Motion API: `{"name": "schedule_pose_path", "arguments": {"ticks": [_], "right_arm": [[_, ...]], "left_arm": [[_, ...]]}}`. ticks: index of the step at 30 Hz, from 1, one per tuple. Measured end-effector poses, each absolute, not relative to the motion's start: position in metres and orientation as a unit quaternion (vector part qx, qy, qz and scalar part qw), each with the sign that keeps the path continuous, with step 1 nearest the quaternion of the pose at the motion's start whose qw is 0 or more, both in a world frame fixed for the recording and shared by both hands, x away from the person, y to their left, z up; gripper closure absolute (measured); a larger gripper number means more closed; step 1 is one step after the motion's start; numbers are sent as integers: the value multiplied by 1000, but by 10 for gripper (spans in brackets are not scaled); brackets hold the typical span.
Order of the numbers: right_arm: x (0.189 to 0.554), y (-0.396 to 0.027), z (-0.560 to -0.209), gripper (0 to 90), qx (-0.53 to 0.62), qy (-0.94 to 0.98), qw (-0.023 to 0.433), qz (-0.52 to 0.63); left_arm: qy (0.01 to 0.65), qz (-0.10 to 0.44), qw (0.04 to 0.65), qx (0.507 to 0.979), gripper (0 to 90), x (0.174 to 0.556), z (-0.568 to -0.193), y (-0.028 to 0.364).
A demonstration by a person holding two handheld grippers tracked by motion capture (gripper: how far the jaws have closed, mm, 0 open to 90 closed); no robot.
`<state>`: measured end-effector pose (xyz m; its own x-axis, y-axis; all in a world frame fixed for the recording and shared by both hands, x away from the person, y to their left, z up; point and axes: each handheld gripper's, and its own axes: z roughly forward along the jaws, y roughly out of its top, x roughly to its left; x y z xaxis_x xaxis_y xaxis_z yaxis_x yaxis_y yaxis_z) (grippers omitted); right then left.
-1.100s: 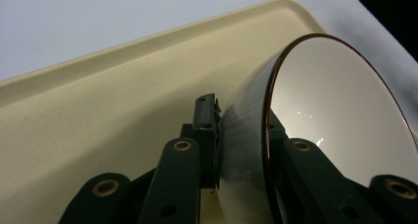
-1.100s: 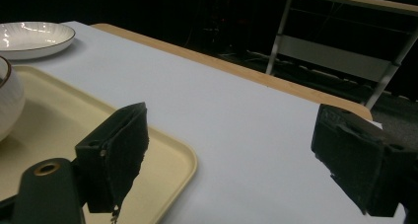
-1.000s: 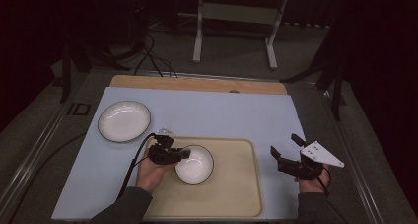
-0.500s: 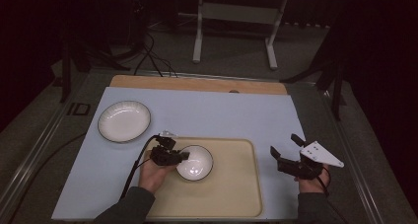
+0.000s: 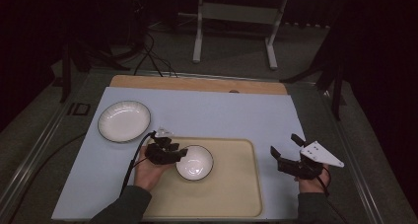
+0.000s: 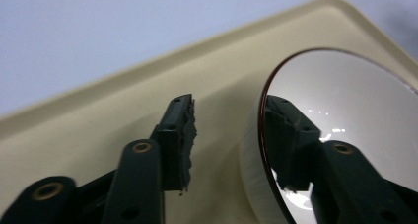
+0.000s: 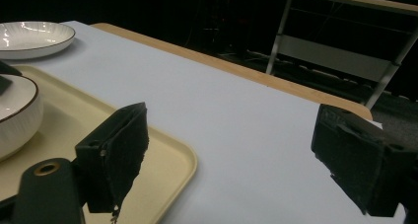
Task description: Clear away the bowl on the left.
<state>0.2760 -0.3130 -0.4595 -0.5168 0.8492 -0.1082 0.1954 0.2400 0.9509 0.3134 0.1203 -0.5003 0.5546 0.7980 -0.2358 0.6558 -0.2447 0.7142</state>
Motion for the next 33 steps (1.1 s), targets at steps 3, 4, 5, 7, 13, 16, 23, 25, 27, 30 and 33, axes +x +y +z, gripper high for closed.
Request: {"name": "schedule_pose_path", "arguments": {"ticks": [3, 4, 5, 7, 13, 16, 23, 25, 27, 30, 33], "right_arm": [[276, -313, -459, 139, 365, 715, 330, 497], [276, -313, -459, 139, 365, 715, 330, 497], [276, -313, -459, 140, 365, 715, 330, 497], [276, -313, -459, 139, 365, 715, 330, 497], [276, -314, -459, 139, 365, 714, 331, 498], [276, -314, -459, 139, 365, 714, 331, 498], [276, -314, -459, 139, 366, 713, 331, 498], [275, -314, -459, 139, 366, 713, 331, 498], [275, -314, -459, 140, 366, 713, 331, 498], [275, -314, -459, 139, 367, 712, 331, 499], [275, -314, -459, 139, 367, 712, 331, 499]], "left_arm": [[460, 105, 405, 783, 494, 311, -496, 125], [457, 110, 406, 783, 494, 310, -495, 126], [456, 118, 410, 781, 477, 309, -492, 128], [454, 121, 411, 781, 474, 309, -491, 129], [442, 143, 436, 771, 458, 303, -481, 137], [436, 150, 456, 761, 461, 300, -476, 143], [444, 183, 474, 738, 431, 293, -465, 162], [448, 193, 474, 733, 428, 292, -464, 166], [449, 199, 472, 732, 430, 290, -462, 170], [451, 218, 466, 730, 434, 287, -460, 177], [457, 233, 463, 723, 428, 284, -459, 184]]}}
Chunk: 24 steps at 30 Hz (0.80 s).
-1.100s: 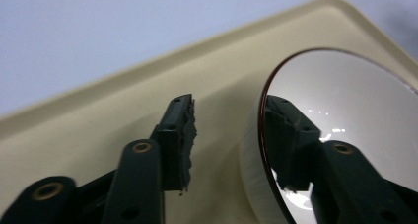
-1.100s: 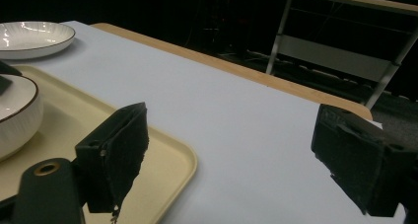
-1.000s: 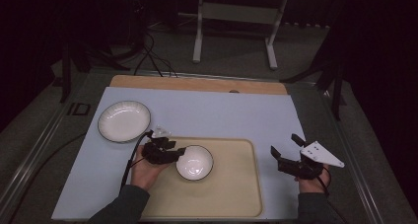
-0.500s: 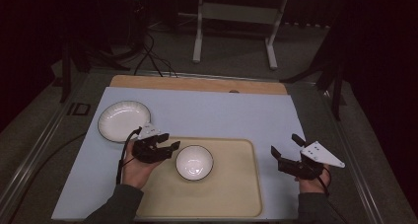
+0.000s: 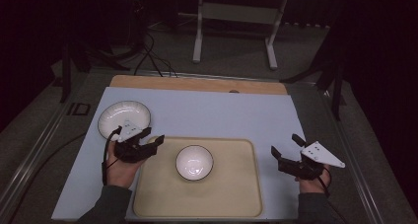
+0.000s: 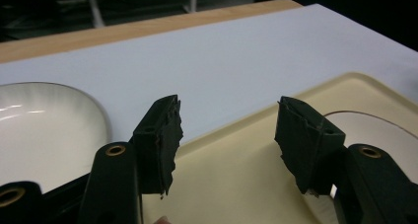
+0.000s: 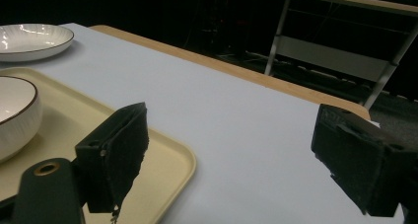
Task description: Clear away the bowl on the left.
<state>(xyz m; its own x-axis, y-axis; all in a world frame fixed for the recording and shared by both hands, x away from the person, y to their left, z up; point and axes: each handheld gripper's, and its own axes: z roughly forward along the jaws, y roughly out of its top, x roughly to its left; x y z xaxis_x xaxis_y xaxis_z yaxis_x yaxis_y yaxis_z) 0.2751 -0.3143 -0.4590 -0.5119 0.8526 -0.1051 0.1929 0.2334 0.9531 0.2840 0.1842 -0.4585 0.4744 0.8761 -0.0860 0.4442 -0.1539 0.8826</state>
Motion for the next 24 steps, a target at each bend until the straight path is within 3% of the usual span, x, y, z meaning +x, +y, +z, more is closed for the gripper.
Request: {"name": "schedule_pose_path", "arguments": {"ticks": [24], "right_arm": [[274, -316, -459, 140, 374, 708, 330, 500]], "left_arm": [[518, 290, 462, 659, 394, 262, -460, 242]]}}
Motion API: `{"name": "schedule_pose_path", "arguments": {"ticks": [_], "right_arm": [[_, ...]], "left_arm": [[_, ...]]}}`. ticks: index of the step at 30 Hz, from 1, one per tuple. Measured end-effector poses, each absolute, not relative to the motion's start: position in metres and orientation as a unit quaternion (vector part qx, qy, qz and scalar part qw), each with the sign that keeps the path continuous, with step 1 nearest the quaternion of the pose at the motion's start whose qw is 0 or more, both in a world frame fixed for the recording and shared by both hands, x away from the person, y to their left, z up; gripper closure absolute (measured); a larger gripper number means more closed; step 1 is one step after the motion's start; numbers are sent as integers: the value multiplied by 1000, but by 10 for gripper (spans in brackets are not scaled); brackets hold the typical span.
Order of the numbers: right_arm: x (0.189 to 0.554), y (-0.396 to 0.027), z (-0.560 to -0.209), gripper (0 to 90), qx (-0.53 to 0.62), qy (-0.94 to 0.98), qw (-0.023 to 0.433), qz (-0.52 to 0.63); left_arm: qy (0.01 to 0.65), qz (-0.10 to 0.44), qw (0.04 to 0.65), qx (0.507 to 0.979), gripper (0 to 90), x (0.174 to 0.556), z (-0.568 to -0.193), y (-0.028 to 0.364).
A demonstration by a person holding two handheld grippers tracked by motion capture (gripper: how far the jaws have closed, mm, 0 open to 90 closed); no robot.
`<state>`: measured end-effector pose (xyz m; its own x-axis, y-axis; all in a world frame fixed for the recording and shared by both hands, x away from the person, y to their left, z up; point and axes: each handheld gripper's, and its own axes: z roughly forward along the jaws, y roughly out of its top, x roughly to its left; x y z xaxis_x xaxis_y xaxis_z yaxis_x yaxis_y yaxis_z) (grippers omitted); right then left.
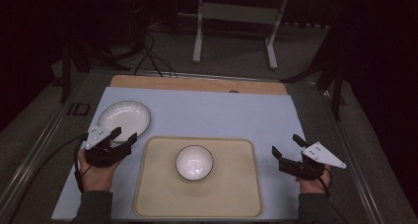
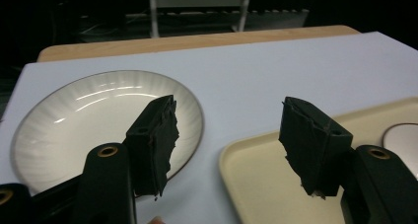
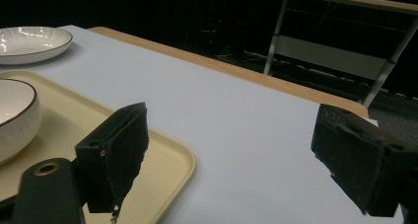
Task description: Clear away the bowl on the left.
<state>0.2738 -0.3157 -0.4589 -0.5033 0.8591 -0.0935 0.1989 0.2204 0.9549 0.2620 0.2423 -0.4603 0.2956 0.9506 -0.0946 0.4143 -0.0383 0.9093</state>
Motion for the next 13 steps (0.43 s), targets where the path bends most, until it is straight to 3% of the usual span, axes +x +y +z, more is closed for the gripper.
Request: {"name": "schedule_pose_path", "arguments": {"ticks": [13], "right_arm": [[274, -316, -459, 139, 375, 708, 329, 500]], "left_arm": [[550, 324, 445, 628, 395, 256, -465, 264]]}}
